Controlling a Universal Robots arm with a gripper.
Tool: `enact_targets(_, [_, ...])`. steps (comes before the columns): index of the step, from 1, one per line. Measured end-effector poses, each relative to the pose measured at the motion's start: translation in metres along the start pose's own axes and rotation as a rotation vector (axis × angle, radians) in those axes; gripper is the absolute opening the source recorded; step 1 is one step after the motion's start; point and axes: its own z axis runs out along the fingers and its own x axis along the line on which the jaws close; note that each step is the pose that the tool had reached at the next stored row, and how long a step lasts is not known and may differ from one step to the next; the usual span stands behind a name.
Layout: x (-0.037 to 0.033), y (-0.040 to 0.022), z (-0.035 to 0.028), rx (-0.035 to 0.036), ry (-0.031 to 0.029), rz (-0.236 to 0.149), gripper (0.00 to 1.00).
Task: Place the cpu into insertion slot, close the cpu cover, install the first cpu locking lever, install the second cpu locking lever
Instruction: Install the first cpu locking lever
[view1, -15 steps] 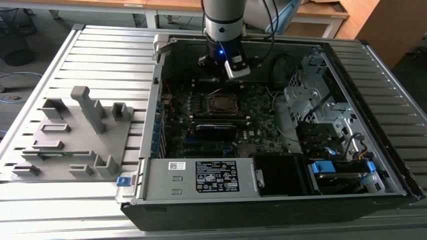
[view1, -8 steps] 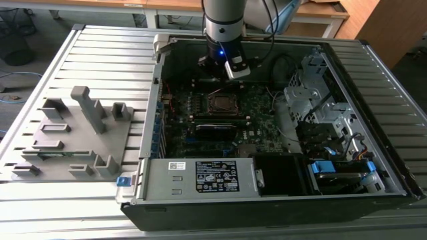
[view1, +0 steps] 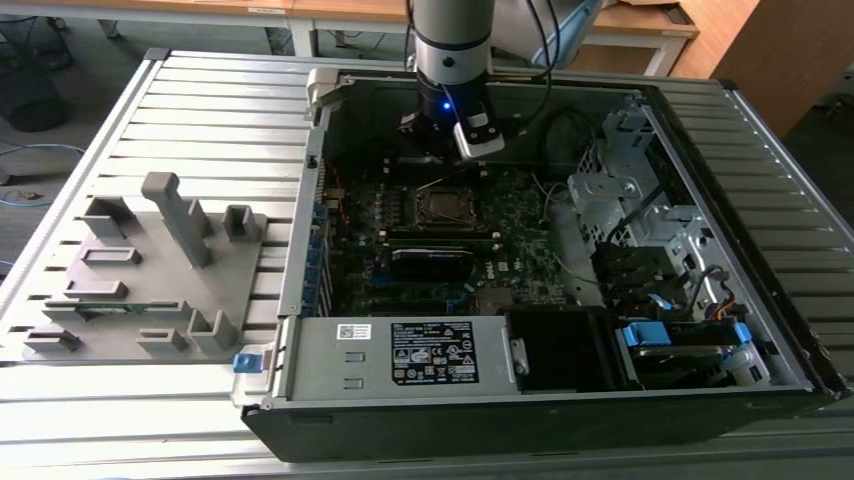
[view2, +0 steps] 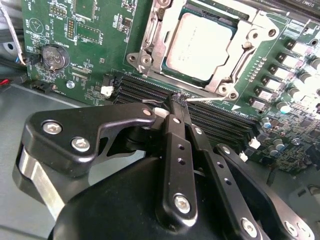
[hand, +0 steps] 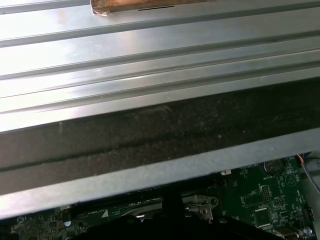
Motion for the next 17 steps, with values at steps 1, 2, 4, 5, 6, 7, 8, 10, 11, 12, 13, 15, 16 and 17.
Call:
enact_targets(1, [-0.0005, 0.0001, 0.0001, 0.0, 0.0, 0.0, 0.11])
enact_targets(2, [-0.0006, 0.0001, 0.0002, 0.0, 0.0, 0.0, 0.11])
enact_targets(4, [-0.0006, 0.0001, 0.0002, 0.0001, 0.0, 0.0, 0.11])
enact_targets(5, [-0.0006, 0.0001, 0.0002, 0.0002, 0.0001, 0.0, 0.11])
enact_targets(6, [-0.0006, 0.0001, 0.0002, 0.0001, 0.0, 0.0, 0.11])
enact_targets(7, [-0.0006, 0.0001, 0.0002, 0.0001, 0.0001, 0.0, 0.11])
enact_targets(8, [-0.0006, 0.0001, 0.0003, 0.0001, 0.0001, 0.0, 0.11])
enact_targets(10, [-0.0006, 0.0001, 0.0012, -0.0003, -0.0001, 0.0, 0.11])
enact_targets(11, [-0.0005, -0.0001, 0.0017, -0.0001, 0.0, 0.0, 0.11])
enact_targets(12, [-0.0005, -0.0002, 0.0022, 0.0, 0.0, 0.0, 0.11])
enact_targets(13, [-0.0005, -0.0002, 0.0026, 0.0, 0.0, 0.0, 0.11])
enact_targets(15, [-0.0004, -0.0003, 0.0027, 0.0003, 0.0002, 0.0, 0.11])
enact_targets(16, [-0.0004, -0.0003, 0.0028, 0.0004, 0.0002, 0.0, 0.11])
enact_targets(17, [-0.0004, -0.0003, 0.0029, 0.0001, 0.0001, 0.0, 0.11])
